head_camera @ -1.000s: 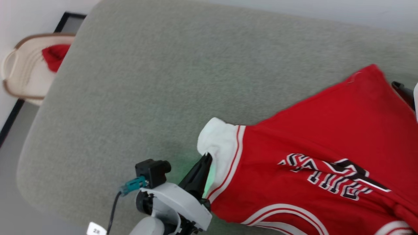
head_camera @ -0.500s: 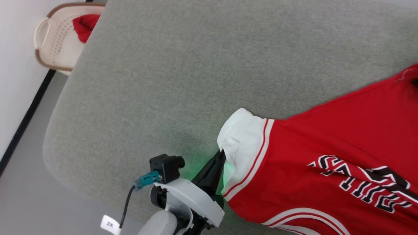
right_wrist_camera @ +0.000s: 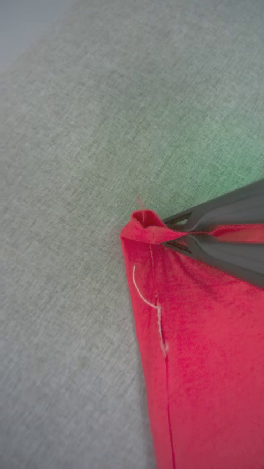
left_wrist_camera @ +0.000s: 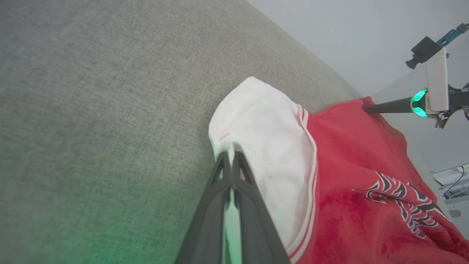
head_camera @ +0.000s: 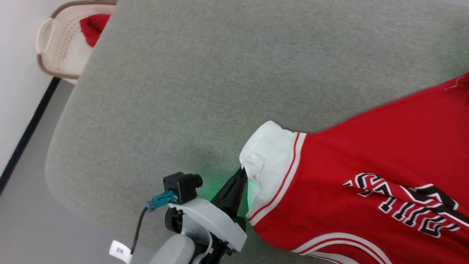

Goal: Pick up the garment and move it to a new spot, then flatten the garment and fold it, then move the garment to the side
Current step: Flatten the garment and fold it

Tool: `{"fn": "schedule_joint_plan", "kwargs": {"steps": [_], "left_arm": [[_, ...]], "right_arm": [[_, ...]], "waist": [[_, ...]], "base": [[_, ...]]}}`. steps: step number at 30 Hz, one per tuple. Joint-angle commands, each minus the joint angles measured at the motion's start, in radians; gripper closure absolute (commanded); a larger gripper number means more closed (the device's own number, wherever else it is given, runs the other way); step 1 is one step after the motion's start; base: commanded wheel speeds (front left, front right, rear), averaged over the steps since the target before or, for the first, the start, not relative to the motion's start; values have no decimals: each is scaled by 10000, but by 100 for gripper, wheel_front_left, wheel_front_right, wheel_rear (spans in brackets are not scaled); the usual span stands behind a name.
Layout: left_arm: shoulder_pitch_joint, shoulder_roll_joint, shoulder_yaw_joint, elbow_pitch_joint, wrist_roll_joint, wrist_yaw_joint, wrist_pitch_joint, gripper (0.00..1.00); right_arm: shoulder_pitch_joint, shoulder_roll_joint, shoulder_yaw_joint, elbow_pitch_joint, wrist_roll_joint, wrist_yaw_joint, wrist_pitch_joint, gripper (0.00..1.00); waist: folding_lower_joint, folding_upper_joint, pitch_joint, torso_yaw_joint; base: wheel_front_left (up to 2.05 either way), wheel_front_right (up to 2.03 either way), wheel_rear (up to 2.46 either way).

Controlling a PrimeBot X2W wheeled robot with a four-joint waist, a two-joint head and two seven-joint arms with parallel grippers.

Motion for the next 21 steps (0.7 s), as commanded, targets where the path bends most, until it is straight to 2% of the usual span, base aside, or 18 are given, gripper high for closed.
{"fn": "schedule_joint_plan", "kwargs": {"steps": [1,7,13,21], "left_arm": [[-96,59,31,-3,-92,46,35,100],[-287,522,90,-395,-377,21,898,100],[-931,1596,299,-1356,-327,356,2262,100],[-2793,3045,896,-2221,-247,696,4088,100]], "right_arm": [[324,-80,123,402,-116,-17,130,100],[-156,387,15,445,11,-16,-399,100],[-387,520,111,-78,445,-16,-1011,100],[-706,671,173,-745,820,-14,-2255,100]], "waist": [[0,0,-108,-182],[0,0,-549,-707],[0,0,-1125,-1325],[0,0,-1877,-2207]], "base": [[0,0,0],[0,0,0],[0,0,0],[0,0,0]]}}
